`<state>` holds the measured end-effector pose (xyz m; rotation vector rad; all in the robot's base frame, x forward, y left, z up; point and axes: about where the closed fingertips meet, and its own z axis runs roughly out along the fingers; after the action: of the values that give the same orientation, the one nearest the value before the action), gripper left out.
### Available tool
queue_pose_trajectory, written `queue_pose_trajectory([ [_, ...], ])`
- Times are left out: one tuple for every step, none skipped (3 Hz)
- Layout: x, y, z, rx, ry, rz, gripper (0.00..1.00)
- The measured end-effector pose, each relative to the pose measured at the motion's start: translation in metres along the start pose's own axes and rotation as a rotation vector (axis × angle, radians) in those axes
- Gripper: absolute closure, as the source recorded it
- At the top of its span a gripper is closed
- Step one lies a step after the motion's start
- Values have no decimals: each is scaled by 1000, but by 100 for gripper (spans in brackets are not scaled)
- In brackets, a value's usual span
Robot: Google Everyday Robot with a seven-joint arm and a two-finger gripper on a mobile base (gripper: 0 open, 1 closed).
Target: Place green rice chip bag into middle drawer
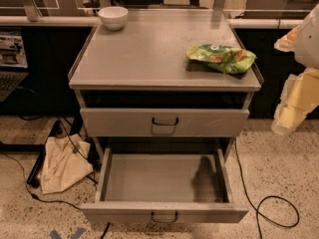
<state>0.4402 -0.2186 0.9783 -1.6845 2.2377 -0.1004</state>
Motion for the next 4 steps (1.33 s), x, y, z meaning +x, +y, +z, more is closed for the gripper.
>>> queue_pose_trajectory([
  [10, -18, -2, 76, -44, 162, 0],
  [26, -53, -1, 204, -137, 462, 0],
  [35, -76, 2, 260, -210, 643, 0],
  [40, -102, 14, 241, -264, 731, 0],
])
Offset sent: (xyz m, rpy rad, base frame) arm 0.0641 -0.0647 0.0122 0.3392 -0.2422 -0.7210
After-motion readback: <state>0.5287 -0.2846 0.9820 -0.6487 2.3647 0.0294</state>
